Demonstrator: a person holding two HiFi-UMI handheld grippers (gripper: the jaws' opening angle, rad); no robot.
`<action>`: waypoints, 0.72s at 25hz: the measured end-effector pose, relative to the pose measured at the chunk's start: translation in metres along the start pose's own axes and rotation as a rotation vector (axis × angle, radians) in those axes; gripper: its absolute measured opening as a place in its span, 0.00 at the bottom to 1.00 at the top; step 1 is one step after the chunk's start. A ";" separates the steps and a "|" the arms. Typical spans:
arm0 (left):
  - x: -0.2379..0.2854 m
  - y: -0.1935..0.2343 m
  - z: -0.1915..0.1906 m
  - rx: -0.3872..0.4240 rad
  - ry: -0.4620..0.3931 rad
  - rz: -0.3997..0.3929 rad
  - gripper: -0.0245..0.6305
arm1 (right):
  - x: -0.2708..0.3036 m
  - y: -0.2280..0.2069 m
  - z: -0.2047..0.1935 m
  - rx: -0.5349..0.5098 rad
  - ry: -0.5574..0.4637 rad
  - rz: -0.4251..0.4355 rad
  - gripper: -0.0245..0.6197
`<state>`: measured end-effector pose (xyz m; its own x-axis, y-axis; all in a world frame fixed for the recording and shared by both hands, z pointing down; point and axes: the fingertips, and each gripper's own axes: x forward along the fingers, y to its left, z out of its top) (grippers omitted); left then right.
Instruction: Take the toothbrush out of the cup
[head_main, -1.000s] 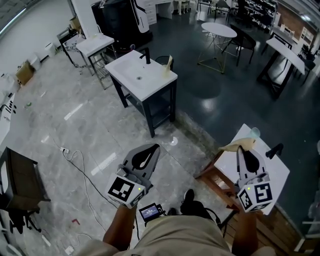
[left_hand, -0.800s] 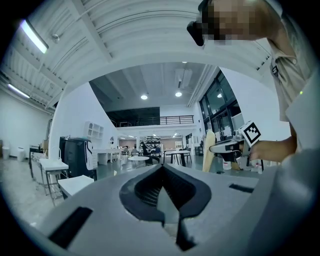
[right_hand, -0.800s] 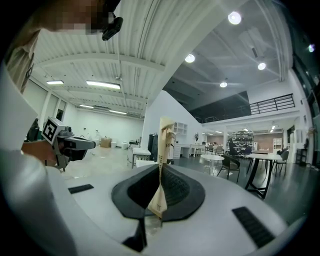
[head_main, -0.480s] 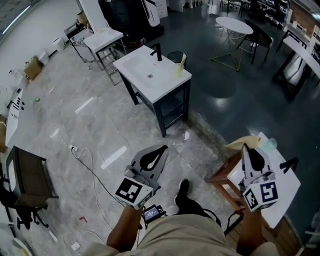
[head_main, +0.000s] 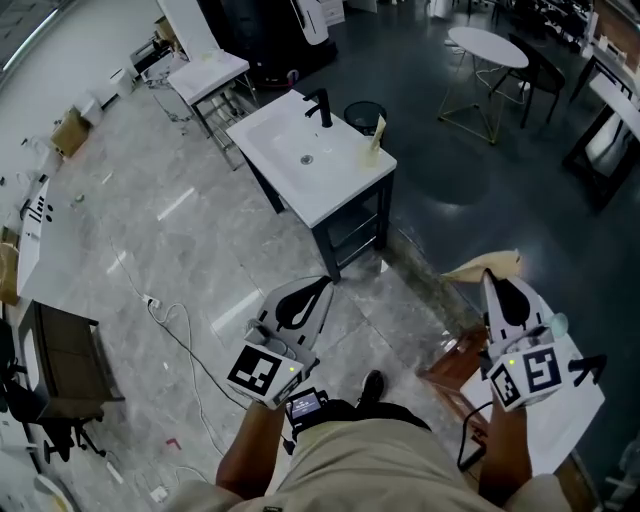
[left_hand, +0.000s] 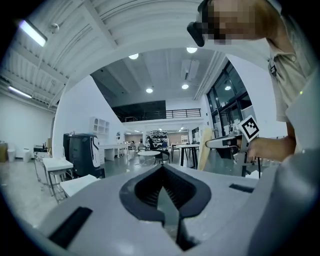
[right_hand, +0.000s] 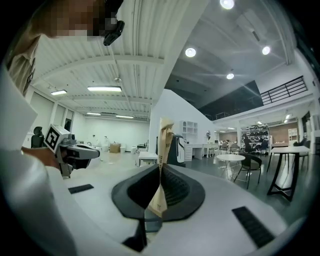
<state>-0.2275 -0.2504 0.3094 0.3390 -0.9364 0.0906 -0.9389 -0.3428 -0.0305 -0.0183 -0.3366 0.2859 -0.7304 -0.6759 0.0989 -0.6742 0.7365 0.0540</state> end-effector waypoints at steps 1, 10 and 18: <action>0.006 0.004 0.002 -0.002 0.002 0.000 0.05 | 0.007 -0.003 0.005 0.003 -0.005 0.002 0.06; 0.059 0.027 0.011 0.021 0.023 -0.024 0.05 | 0.043 -0.034 0.012 0.025 -0.022 -0.019 0.06; 0.106 0.066 -0.009 0.001 0.016 -0.101 0.05 | 0.077 -0.051 0.004 0.028 0.002 -0.088 0.06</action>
<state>-0.2536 -0.3719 0.3259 0.4306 -0.8959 0.1091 -0.9001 -0.4352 -0.0214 -0.0407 -0.4260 0.2871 -0.6681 -0.7376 0.0974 -0.7384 0.6734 0.0344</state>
